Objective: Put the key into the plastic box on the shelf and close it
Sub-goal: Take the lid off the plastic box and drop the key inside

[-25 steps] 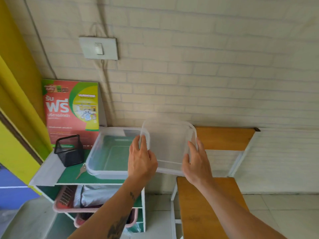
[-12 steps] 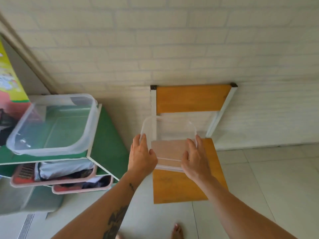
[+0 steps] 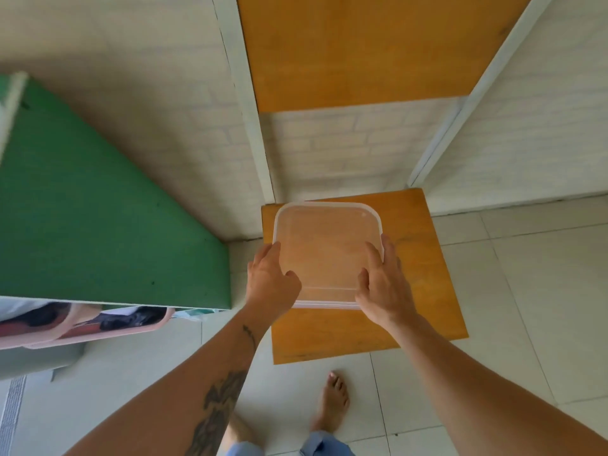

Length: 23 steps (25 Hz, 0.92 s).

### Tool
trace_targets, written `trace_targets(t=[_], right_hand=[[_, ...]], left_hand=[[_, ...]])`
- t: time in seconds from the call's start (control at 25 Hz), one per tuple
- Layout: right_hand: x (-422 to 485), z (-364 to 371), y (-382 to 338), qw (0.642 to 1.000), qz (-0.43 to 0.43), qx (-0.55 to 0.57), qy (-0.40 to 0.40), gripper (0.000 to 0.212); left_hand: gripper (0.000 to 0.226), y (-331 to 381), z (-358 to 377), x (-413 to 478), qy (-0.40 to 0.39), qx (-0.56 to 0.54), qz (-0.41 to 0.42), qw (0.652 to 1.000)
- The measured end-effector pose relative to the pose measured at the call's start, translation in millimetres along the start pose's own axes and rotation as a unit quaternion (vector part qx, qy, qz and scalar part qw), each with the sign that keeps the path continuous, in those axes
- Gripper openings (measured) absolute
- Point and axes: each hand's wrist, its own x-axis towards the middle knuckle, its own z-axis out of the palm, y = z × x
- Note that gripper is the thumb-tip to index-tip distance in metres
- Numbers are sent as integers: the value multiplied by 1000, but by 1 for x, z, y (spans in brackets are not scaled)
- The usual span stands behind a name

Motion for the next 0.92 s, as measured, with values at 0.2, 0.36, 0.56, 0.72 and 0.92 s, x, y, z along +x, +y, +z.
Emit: trace_targets(t=[0.2, 0.36, 0.56, 0.72, 0.92], right_hand=[[17, 38, 27, 1000, 11, -9, -17, 56], [18, 47, 32, 999, 16, -11, -31, 59], [14, 31, 18, 999, 5, -27, -27, 61], [3, -3, -9, 999, -14, -17, -25, 59], [-23, -69, -57, 999, -39, 14, -26, 56]], left_hand=[[64, -25, 37, 24, -36, -21, -17, 999], [58, -33, 48, 26, -49, -8, 1, 999], [62, -29, 32, 23, -70, 43, 8, 997], [61, -8, 0, 7, -37, 19, 13, 999], [47, 29, -60, -33, -5, -9, 45, 999]])
